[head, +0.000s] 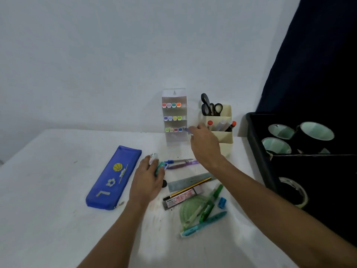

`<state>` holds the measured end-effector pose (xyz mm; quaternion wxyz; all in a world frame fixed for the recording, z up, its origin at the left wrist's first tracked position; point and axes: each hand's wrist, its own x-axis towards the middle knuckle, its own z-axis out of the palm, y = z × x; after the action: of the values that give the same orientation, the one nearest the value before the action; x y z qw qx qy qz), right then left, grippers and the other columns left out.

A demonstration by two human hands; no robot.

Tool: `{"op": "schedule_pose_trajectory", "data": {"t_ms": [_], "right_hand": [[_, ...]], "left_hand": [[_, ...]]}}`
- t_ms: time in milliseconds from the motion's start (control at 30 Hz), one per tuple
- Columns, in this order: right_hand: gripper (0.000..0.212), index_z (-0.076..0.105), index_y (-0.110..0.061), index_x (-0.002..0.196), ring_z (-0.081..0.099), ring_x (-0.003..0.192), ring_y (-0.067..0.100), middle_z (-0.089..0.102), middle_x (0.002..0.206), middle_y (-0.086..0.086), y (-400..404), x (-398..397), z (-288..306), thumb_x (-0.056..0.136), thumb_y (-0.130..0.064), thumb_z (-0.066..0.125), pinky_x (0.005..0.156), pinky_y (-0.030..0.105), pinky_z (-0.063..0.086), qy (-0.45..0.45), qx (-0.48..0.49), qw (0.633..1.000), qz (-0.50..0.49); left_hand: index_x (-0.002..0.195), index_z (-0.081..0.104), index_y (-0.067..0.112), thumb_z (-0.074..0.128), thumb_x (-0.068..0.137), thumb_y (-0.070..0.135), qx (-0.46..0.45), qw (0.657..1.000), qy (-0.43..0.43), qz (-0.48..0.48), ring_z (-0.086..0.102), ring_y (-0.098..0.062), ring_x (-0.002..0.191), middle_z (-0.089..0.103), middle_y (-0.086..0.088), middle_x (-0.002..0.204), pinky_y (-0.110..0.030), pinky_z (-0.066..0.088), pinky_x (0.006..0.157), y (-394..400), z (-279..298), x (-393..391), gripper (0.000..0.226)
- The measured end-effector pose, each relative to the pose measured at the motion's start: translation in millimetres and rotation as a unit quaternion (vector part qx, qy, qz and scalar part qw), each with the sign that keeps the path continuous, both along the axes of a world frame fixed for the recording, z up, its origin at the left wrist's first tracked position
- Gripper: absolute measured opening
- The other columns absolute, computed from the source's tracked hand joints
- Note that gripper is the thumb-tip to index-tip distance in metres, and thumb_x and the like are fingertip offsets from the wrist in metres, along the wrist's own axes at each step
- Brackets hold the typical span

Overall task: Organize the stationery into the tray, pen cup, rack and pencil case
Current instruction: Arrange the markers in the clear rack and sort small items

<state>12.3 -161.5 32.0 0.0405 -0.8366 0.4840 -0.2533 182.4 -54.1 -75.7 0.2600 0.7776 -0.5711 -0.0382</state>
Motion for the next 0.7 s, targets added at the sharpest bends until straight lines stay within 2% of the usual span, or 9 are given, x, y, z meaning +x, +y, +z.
{"op": "schedule_pose_trajectory", "data": {"t_ms": [100,200,333,467,567,700], "right_hand": [[0.037,0.056,-0.012,0.123,0.062,0.092,0.027,0.051,0.115,0.01,-6,8,3,0.088,0.001,0.054,0.071,0.035,0.053,0.089,-0.01,0.996,0.01],[0.029,0.057,-0.008,0.116,0.063,0.094,0.029,0.052,0.114,0.012,-19,17,9,0.089,-0.001,0.055,0.077,0.036,0.053,0.116,-0.011,0.993,0.03],[0.023,0.057,-0.002,0.113,0.061,0.099,0.031,0.056,0.112,0.016,-33,24,6,0.092,0.0,0.048,0.083,0.034,0.051,0.093,0.051,0.993,0.048],[0.02,0.057,0.0,0.111,0.058,0.101,0.03,0.057,0.11,0.016,-39,29,-4,0.094,-0.003,0.047,0.08,0.029,0.045,0.055,0.096,0.992,0.063],[0.021,0.059,0.004,0.108,0.058,0.1,0.034,0.06,0.107,0.022,-44,33,-9,0.094,-0.004,0.046,0.077,0.033,0.043,-0.02,0.129,0.99,0.049],[0.022,0.059,-0.003,0.114,0.061,0.097,0.026,0.062,0.109,0.014,-49,35,-17,0.095,-0.007,0.05,0.079,0.024,0.046,-0.057,0.118,0.991,0.033]], "left_hand": [[0.135,0.053,0.013,0.035,0.094,0.05,-0.003,1.0,0.006,0.008,0.029,-0.024,0.141,0.036,-0.011,0.151,-0.033,0.027,0.113,0,-3,-1,0.058],[0.131,0.056,0.012,0.027,0.092,0.056,-0.01,1.0,0.007,0.009,0.032,-0.024,0.14,0.038,-0.011,0.149,-0.034,0.03,0.112,-2,-3,-1,0.066],[0.124,0.06,0.014,0.025,0.092,0.055,-0.018,1.0,-0.002,0.008,0.035,-0.022,0.137,0.044,-0.011,0.144,-0.032,0.037,0.109,-2,-7,1,0.062],[0.128,0.059,0.015,0.038,0.096,0.045,-0.01,1.0,0.003,0.017,0.032,-0.02,0.139,0.039,-0.009,0.149,-0.031,0.031,0.11,-2,-4,-1,0.049],[0.127,0.059,0.017,0.033,0.093,0.048,-0.008,1.0,0.0,0.015,0.031,-0.018,0.139,0.038,-0.007,0.149,-0.031,0.033,0.11,-3,-4,-1,0.053],[0.13,0.057,0.016,0.039,0.095,0.043,-0.003,1.0,0.004,0.021,0.03,-0.019,0.14,0.036,-0.006,0.151,-0.031,0.03,0.112,-2,-4,0,0.048]]}}
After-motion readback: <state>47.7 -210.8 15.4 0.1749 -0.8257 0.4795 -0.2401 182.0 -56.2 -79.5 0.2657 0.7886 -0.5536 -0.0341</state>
